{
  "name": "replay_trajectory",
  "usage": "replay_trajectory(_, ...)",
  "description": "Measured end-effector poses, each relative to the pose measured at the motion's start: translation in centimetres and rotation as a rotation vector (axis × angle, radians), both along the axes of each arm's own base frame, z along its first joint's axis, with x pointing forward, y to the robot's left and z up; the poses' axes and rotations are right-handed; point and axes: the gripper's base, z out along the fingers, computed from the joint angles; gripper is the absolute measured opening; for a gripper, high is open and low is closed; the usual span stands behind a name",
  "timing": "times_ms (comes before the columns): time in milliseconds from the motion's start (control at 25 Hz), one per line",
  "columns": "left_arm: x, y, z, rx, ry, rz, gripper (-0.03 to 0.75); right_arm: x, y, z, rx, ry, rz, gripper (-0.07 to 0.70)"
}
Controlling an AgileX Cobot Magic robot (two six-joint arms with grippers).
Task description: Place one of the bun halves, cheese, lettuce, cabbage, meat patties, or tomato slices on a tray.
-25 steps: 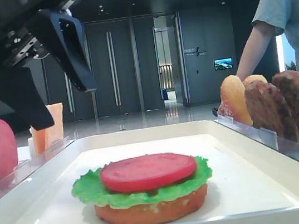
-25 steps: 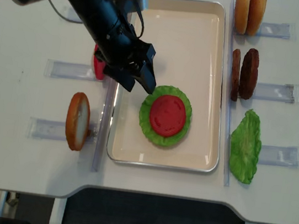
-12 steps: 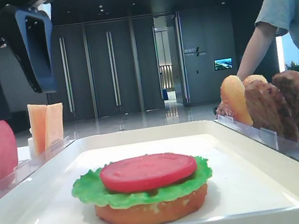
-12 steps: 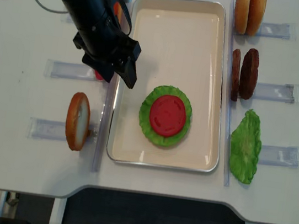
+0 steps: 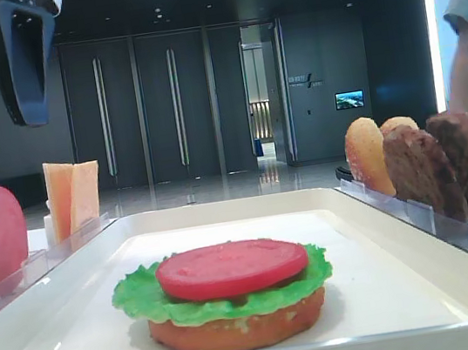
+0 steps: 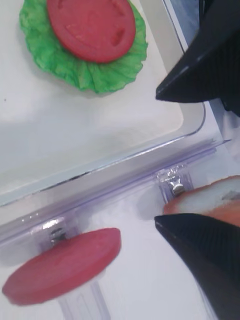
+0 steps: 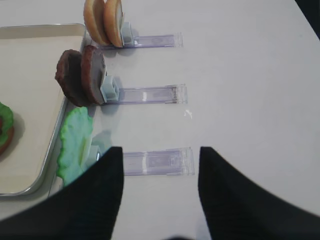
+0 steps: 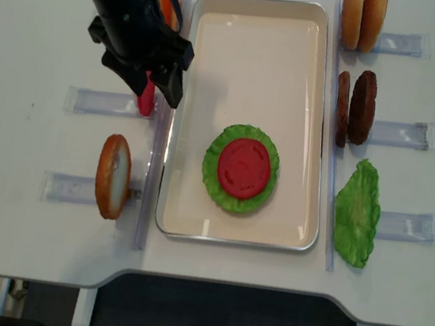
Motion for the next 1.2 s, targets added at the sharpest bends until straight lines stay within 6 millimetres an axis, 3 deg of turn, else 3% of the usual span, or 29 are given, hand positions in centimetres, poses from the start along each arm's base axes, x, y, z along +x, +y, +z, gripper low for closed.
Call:
replay_trajectory(360,0.8,1.5,1.0,0.078,-0.022,0.035,0.526,0.0,0.0,0.0,0.000,0.000,0.000,0.342)
replay_trajectory(920,1.0,8.5,4.8,0.087,-0.138,0.229,0.526,0.0,0.0,0.0,0.001,0.000,0.000,0.342)
replay_trajectory(1200,0.8,10.7,5.8,0.093,-0.164,0.291,0.512,0.0,0.0,0.0,0.001,0.000,0.000,0.342)
